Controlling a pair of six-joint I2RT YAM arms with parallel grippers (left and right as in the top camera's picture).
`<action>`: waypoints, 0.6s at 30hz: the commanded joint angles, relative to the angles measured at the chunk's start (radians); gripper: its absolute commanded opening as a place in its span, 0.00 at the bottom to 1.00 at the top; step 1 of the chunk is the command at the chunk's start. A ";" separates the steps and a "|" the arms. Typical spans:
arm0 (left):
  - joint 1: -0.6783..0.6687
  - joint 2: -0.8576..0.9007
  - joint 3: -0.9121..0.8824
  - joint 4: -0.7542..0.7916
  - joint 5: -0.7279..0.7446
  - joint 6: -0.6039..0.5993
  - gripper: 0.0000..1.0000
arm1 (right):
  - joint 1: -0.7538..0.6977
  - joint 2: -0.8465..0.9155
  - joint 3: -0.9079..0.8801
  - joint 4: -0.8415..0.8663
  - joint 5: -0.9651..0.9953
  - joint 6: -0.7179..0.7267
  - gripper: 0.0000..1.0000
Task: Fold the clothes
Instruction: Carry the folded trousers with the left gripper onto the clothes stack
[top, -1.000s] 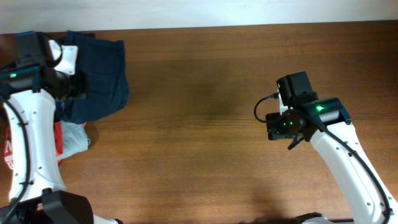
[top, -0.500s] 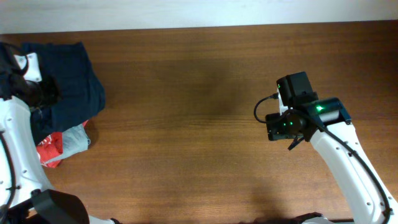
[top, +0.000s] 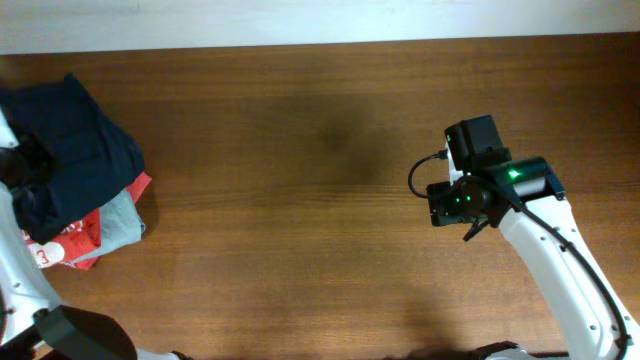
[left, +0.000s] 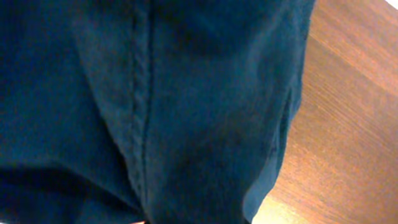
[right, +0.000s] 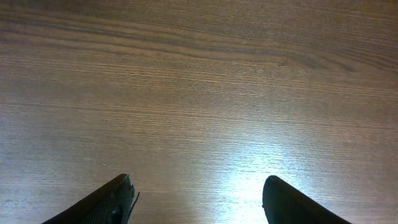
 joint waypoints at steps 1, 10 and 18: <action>0.046 -0.014 0.015 -0.006 0.027 -0.046 0.01 | -0.007 -0.016 0.011 -0.002 0.009 -0.011 0.72; 0.117 -0.014 0.014 -0.050 0.027 -0.114 0.00 | -0.007 -0.016 0.011 -0.002 0.008 -0.016 0.72; 0.143 -0.013 0.009 -0.097 0.014 -0.135 0.26 | -0.007 -0.016 0.011 -0.003 0.005 -0.019 0.72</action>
